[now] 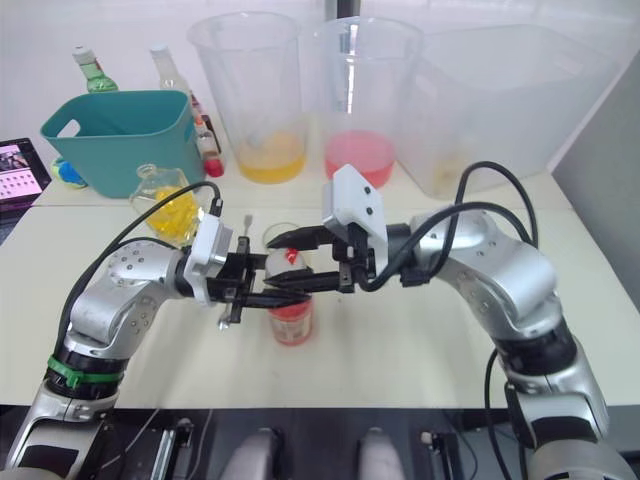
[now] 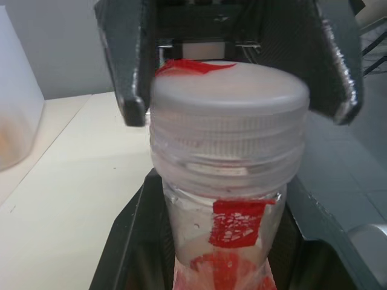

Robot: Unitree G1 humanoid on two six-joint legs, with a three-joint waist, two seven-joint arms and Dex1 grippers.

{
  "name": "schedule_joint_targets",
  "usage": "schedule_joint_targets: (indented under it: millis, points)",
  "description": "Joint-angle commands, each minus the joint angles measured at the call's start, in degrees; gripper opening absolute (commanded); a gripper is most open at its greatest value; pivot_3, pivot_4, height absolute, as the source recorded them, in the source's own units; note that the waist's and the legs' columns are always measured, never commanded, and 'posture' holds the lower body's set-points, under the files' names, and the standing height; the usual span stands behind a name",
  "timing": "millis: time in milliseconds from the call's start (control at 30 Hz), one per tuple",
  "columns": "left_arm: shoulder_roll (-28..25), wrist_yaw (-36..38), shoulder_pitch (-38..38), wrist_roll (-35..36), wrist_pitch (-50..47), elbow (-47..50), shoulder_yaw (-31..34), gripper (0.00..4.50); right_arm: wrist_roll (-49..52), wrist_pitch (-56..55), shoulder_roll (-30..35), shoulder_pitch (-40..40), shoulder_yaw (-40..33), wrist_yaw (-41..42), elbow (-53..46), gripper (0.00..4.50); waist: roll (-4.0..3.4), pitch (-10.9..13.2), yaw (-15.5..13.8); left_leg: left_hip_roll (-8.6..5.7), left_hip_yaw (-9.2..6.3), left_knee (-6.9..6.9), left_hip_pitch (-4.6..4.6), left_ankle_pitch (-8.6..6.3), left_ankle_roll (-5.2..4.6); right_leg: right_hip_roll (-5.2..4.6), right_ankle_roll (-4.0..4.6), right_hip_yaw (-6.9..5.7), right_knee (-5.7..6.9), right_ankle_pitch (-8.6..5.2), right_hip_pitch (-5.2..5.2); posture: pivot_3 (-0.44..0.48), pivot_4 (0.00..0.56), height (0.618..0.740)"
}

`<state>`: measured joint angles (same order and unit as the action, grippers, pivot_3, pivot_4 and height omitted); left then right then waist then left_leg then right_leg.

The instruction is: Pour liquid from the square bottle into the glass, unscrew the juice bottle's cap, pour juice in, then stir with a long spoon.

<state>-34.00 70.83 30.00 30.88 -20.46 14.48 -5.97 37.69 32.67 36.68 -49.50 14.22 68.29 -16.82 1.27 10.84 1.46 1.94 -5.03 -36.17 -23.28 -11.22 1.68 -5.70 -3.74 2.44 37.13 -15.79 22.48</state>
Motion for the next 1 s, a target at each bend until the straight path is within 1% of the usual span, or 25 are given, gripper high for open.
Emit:
schedule_joint_targets:
  millis: [33,67,167,267,333,400,467,500,567,600,667,733,833,900,967,1000]
  points:
    - [-0.83,-2.51,-1.54,0.48,-3.11,1.27,0.66,1.52,-2.73,-6.19,-1.9,-5.09,4.93,13.42,5.51,1.65,0.0,0.0,0.33,0.0,0.0,0.03,0.01,0.0,0.0,0.0,0.0,0.01,0.02,0.0,0.0,0.0,0.15,0.74]
    - [-0.89,-3.06,-1.85,0.48,-3.36,1.95,0.77,1.52,-4.42,-9.12,-3.02,-6.97,5.86,16.67,8.91,1.65,0.0,0.0,0.55,0.01,0.0,0.03,0.05,0.0,0.0,0.0,0.0,0.0,0.04,0.0,0.0,0.0,0.15,0.74]
    - [-1.23,-4.13,-2.33,0.3,-3.85,3.17,0.89,1.52,-8.27,-17.11,-5.54,-11.74,7.61,23.07,17.39,1.65,-0.01,0.0,0.86,0.01,-0.02,0.1,0.07,0.0,0.0,0.01,0.01,0.0,0.05,0.0,-0.01,0.0,0.15,0.74]
    - [-1.37,-4.75,-2.52,0.33,-4.07,3.45,0.98,1.52,-6.05,-18.73,-5.0,-16.47,9.61,24.21,23.16,1.65,-0.01,0.0,1.06,0.01,-0.02,0.12,0.1,0.0,0.0,0.01,0.01,0.0,0.04,0.01,0.0,0.0,0.15,0.74]
    - [-1.46,-4.94,-2.71,0.5,-4.29,3.71,1.07,1.52,-4.11,-18.39,-3.7,-18.04,10.89,24.21,24.31,2.67,-0.02,0.01,1.01,0.02,-0.03,0.15,0.1,0.0,0.01,0.02,0.02,0.0,0.07,0.01,0.01,0.0,0.15,0.74]
    - [-1.4,-5.0,-2.61,0.58,-4.38,3.59,0.87,1.52,-3.4,-17.62,-3.13,-18.37,10.64,24.21,24.71,3.29,-0.02,0.01,0.96,0.02,-0.04,0.14,0.07,0.0,0.01,0.02,0.03,0.0,0.07,0.02,0.03,0.0,0.15,0.74]
    - [-1.16,-4.84,-2.12,0.58,-4.23,2.96,0.37,1.52,-3.85,-16.22,-3.56,-17.67,7.92,23.99,24.68,3.98,-0.02,0.01,0.82,0.01,-0.04,0.14,0.06,0.0,0.01,0.01,0.03,0.0,0.07,0.02,0.03,0.0,0.15,0.74]
    - [-0.99,-4.71,-1.78,0.53,-4.12,2.55,0.13,1.52,-3.82,-15.35,-3.51,-17.01,6.47,23.22,24.09,4.43,-0.02,0.01,0.82,0.0,-0.04,0.13,0.02,0.01,0.01,0.01,0.03,0.0,0.06,0.02,0.04,0.0,0.15,0.74]
    - [-0.63,-4.45,-1.19,0.49,-3.94,1.85,-0.21,1.52,-3.93,-14.46,-2.74,-15.34,4.41,21.77,21.94,4.43,-0.02,0.0,0.57,0.0,-0.05,0.13,0.02,0.01,0.01,0.01,0.03,0.0,0.07,0.02,0.04,0.0,0.15,0.74]
    - [-0.37,-4.3,-0.81,0.43,-3.78,1.32,-0.37,1.52,-3.52,-12.82,-1.6,-13.66,3.22,20.57,19.29,4.43,-0.02,0.0,0.55,0.0,-0.05,0.13,0.02,0.01,0.01,0.01,0.04,0.0,0.06,0.02,0.04,0.0,0.15,0.74]
    - [0.3,-3.54,0.22,0.26,-3.21,-0.06,-1.0,1.52,-1.46,-6.94,1.11,-9.47,-0.11,15.96,12.46,4.43,-0.02,0.0,0.03,-0.01,-0.05,0.11,0.0,0.01,0.01,0.01,0.04,0.0,0.06,0.02,0.03,0.0,0.15,0.74]
    - [1.03,-2.72,1.21,0.16,-2.67,-1.53,-1.61,1.52,0.72,-1.8,1.96,-5.29,-4.45,8.27,5.97,4.43,-0.01,0.0,-0.47,-0.02,-0.06,0.1,-0.02,0.01,0.01,0.0,0.04,0.0,0.06,0.02,0.03,0.0,0.15,0.74]
    - [2.0,-1.64,2.18,-0.05,-1.88,-3.29,-2.29,1.52,4.76,5.37,-0.82,0.41,-11.59,-7.26,-2.26,4.43,-0.02,0.0,-0.56,-0.02,-0.05,0.08,-0.01,0.01,0.01,0.01,0.04,0.0,0.06,0.02,0.04,0.0,0.15,0.74]
    - [2.77,-0.67,3.09,-0.25,-1.21,-4.84,-2.91,1.52,10.22,13.73,-2.14,3.35,-16.09,-18.24,-7.72,4.43,-0.03,0.0,-0.62,0.0,-0.05,0.1,0.01,0.01,0.02,0.02,0.05,0.0,0.09,0.03,0.03,0.0,0.15,0.74]
    - [3.27,0.08,3.74,-0.36,-0.81,-5.92,-3.24,1.52,13.96,18.47,-3.58,4.78,-19.22,-26.31,-11.45,4.43,-0.03,-0.01,-0.74,-0.02,-0.05,0.05,-0.02,0.02,0.03,0.01,0.05,0.01,0.09,0.03,0.03,0.0,0.15,0.74]
    - [3.44,0.38,3.99,-0.42,-0.66,-6.33,-3.35,1.52,15.91,20.09,-3.96,4.91,-20.01,-28.72,-12.7,4.43,-0.03,0.0,-0.76,-0.03,-0.05,0.05,-0.02,0.02,0.04,0.0,0.05,0.01,0.07,0.03,0.01,0.0,0.15,0.74]
